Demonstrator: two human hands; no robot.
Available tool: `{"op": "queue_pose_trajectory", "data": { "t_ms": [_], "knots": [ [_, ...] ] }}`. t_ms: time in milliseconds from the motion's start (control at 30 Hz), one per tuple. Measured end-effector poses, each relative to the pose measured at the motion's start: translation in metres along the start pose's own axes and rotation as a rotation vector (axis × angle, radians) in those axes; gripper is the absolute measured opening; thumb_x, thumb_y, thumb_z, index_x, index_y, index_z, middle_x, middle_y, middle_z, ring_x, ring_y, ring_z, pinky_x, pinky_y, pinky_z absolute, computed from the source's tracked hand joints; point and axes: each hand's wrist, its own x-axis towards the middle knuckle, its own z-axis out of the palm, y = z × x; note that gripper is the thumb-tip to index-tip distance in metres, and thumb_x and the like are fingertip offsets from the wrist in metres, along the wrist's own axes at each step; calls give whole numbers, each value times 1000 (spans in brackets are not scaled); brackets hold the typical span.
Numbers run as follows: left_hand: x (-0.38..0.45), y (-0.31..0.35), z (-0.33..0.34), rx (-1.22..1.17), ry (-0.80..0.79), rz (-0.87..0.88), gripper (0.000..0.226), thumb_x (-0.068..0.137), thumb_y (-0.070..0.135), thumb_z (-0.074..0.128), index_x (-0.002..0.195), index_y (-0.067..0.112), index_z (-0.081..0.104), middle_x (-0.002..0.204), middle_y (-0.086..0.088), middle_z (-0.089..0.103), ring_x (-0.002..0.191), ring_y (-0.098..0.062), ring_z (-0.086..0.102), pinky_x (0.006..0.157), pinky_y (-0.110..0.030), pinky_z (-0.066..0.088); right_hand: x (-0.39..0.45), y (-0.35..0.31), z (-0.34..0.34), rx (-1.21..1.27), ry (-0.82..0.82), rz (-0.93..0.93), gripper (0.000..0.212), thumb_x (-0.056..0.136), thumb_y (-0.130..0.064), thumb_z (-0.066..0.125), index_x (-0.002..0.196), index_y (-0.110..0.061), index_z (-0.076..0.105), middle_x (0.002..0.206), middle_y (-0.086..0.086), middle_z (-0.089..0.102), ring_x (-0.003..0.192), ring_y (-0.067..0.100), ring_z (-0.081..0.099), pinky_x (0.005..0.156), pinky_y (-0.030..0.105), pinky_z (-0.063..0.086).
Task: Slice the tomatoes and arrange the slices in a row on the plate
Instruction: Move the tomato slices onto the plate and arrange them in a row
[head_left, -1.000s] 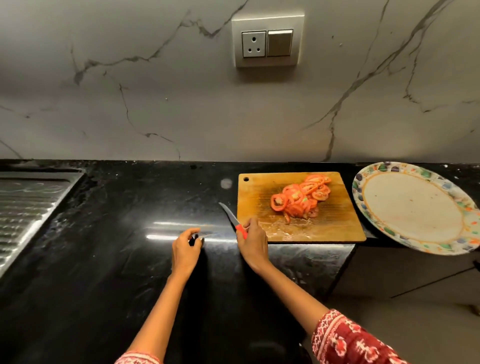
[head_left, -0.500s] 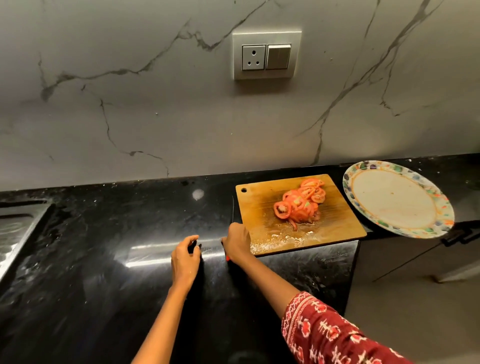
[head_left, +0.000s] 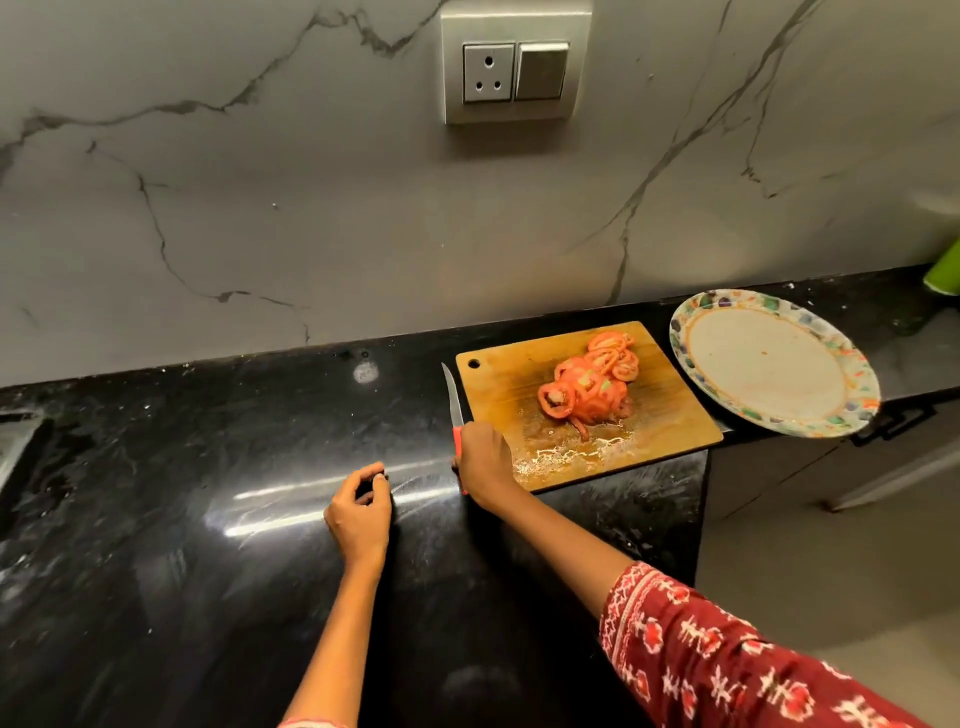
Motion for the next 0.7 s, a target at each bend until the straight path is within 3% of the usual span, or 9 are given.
{"op": "queue_pose_trajectory", "data": {
  "t_ms": [133, 233, 433, 567, 700],
  "knots": [
    [3, 4, 0, 72, -18, -85, 12, 81, 12, 64, 91, 10, 70, 88, -10, 70, 89, -27, 64, 79, -32, 46, -11, 7, -14, 91, 34, -31, 27, 92, -22, 58, 100, 3, 60, 101, 20, 63, 96, 34, 60, 67, 32, 38],
    [0, 27, 9, 220, -104, -101, 18, 80, 19, 65, 96, 12, 70, 96, -10, 70, 95, -28, 62, 78, -32, 44, -8, 24, -36, 117, 93, -58, 26, 94, -20, 53, 94, 4, 62, 99, 22, 63, 93, 33, 60, 64, 30, 31],
    [-11, 51, 39, 294, -285, 107, 19, 80, 18, 64, 97, 12, 69, 97, -7, 70, 94, -23, 63, 77, -27, 43, -16, 81, -72, 169, 244, -92, 13, 88, -9, 53, 84, 2, 59, 84, 20, 62, 77, 29, 58, 61, 28, 32],
    [-27, 67, 67, 285, -376, 150, 16, 79, 17, 62, 92, 12, 70, 83, -6, 69, 74, -20, 64, 68, -32, 52, -20, 126, -91, 172, 260, -62, 18, 90, -16, 55, 83, 0, 61, 82, 19, 65, 78, 32, 61, 62, 31, 35],
    [-38, 79, 96, 309, -394, 207, 15, 80, 13, 64, 92, 8, 71, 90, -7, 70, 79, -15, 59, 72, -24, 43, -4, 156, -119, 166, 318, -21, 22, 90, -20, 56, 86, 1, 62, 84, 21, 67, 81, 35, 62, 63, 34, 39]
  ]
}}
